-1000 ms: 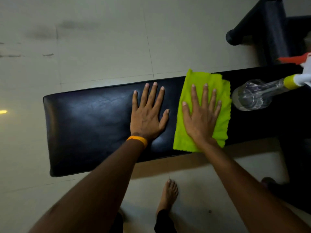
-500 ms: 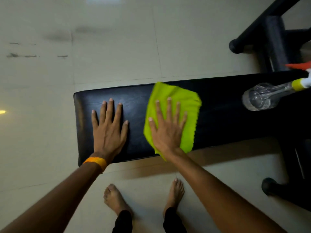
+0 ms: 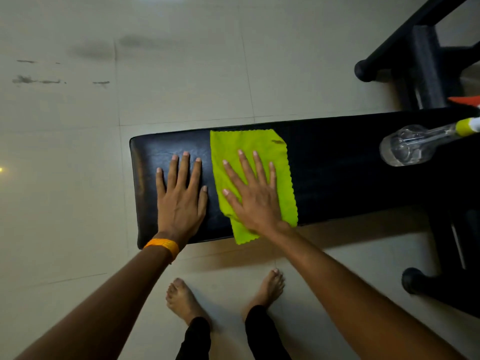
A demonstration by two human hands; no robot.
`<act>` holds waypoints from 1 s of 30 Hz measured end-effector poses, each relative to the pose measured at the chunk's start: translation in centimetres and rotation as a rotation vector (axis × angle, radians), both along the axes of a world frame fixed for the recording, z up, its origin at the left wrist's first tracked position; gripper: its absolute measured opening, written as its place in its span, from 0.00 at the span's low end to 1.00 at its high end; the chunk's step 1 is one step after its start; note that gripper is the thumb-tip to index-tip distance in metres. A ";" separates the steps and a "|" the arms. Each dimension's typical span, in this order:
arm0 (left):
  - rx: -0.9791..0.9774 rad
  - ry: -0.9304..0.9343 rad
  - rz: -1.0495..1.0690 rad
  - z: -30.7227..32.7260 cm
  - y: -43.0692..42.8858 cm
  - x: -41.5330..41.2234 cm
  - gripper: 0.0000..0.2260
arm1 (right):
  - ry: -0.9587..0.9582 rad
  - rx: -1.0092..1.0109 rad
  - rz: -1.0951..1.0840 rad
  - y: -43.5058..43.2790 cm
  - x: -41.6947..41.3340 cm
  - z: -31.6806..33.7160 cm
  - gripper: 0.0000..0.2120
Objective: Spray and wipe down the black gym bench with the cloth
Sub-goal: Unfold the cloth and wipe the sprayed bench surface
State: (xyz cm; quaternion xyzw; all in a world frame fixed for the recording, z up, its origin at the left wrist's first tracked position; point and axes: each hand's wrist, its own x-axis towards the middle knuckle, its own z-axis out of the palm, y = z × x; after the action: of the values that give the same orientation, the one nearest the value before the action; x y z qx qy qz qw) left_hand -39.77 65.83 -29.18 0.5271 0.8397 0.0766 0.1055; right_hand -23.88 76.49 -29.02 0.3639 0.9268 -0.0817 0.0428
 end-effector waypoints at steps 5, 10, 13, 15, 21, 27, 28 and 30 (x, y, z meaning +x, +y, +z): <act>-0.046 -0.026 -0.003 0.7 0.0 -0.2 0.28 | -0.016 0.050 -0.195 7.4 7.0 -0.3 0.30; -0.063 -0.105 0.062 1.8 1.0 3.1 0.29 | -0.027 0.012 -0.269 4.1 6.9 -0.1 0.32; -0.033 -0.177 -0.014 2.9 2.4 6.6 0.29 | 0.037 -0.122 -0.161 5.5 8.3 0.9 0.31; -0.030 -0.218 -0.098 3.4 3.6 8.5 0.29 | 0.184 -0.285 -0.219 6.7 9.6 2.0 0.29; -0.132 -0.298 -0.173 6.1 9.0 13.3 0.36 | 0.468 -0.321 -0.528 10.0 16.3 7.2 0.17; -0.187 -0.288 -0.191 8.7 13.7 17.2 0.39 | 0.677 -0.182 -0.904 14.7 22.7 13.0 0.10; -0.191 -0.281 -0.199 9.2 14.3 17.9 0.39 | 0.703 -0.158 -0.960 15.6 23.5 13.7 0.10; -0.193 -0.268 -0.222 9.9 15.5 19.2 0.39 | 0.735 -0.117 -1.005 17.2 24.5 14.7 0.14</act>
State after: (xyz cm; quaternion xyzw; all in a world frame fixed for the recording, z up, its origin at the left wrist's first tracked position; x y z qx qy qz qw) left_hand -20.54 81.38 -19.27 0.5891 0.7582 0.0532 0.2744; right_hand 0.61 93.65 -14.28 0.7005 0.5906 -0.2624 -0.3027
